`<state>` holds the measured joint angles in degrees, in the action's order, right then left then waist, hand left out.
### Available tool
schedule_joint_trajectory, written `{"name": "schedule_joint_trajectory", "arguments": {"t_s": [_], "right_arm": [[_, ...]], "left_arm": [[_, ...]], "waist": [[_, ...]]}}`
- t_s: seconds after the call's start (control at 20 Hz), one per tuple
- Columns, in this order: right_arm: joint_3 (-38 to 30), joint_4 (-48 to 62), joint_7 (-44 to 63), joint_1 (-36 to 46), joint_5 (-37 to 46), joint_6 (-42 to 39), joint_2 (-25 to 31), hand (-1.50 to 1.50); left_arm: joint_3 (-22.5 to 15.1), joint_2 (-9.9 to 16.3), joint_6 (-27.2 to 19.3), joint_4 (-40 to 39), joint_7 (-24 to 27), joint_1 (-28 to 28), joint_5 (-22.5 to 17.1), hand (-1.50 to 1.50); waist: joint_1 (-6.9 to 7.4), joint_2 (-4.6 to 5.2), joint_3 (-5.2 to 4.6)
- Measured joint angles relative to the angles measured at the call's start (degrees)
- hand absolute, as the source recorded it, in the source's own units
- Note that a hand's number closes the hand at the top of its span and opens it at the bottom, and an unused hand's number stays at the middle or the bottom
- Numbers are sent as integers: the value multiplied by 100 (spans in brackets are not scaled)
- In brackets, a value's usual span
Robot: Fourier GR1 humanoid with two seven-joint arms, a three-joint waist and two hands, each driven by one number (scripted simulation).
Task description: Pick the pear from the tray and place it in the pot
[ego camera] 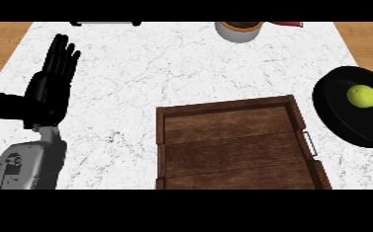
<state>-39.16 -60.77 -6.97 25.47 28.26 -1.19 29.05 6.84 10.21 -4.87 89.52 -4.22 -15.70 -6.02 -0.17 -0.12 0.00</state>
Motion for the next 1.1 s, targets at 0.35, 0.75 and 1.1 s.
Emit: {"name": "schedule_joint_trajectory", "arguments": {"t_s": [0.35,0.75,1.1], "right_arm": [[-810,55,-98,-169,-1074,-218,226,-150],[-1607,1178,-999,-510,-2015,-692,1119,-150],[-1993,2597,-1976,-915,-2410,-1135,2021,-150]], "left_arm": [[20,-36,46,-24,189,142,3,0],[53,-22,13,-105,58,-77,6,0],[38,-60,22,-97,115,-38,27,0]], "waist": [[-7,6,0],[8,21,6],[32,26,10]]}}
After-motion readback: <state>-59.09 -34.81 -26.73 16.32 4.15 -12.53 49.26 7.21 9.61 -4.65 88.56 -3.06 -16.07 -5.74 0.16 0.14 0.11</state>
